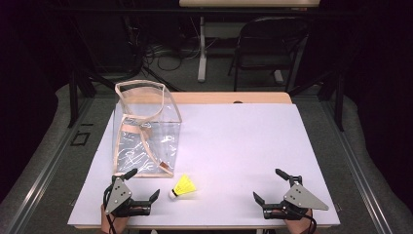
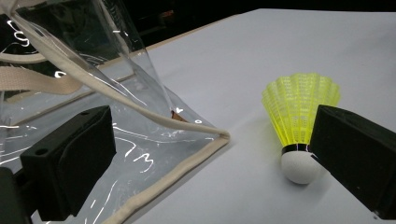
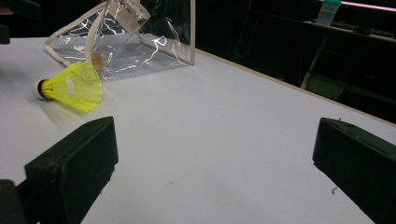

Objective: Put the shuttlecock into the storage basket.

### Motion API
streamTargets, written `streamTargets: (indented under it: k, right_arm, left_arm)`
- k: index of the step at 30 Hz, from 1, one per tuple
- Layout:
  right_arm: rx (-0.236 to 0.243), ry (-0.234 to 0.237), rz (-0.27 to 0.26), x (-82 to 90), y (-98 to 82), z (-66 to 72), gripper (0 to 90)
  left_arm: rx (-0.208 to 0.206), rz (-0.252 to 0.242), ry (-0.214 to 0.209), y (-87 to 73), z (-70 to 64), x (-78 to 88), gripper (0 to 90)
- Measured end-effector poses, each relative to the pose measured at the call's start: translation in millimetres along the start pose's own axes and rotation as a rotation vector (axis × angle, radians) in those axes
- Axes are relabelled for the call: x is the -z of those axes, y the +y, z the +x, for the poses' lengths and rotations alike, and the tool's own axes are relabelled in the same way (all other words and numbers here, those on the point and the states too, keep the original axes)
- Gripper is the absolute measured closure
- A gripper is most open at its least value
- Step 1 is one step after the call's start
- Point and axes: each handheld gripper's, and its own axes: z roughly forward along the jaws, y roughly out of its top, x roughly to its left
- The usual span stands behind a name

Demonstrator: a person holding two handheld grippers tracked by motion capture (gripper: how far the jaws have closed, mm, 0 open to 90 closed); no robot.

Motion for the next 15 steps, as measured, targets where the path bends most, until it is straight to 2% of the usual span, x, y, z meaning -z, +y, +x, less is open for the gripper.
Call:
streamTargets:
  k: [3, 10, 15]
  right_arm:
    - [0.002, -0.001, 0.002, 0.7, -0.1, -0.4, 0.0]
    - [0.003, 0.000, 0.004, 0.1, 0.2, 0.6, 0.0]
    - [0.003, 0.001, 0.003, 0.2, -0.1, 0.2, 0.0]
  left_arm:
    - [-0.006, 0.000, 0.001, 1.4, 0.6, -0.6, 0.2]
    - [0.025, 0.056, -0.020, 8.9, 2.1, -3.0, 0.1]
    - [0.012, 0.071, -0.013, 16.1, 0.4, -2.8, 0.0]
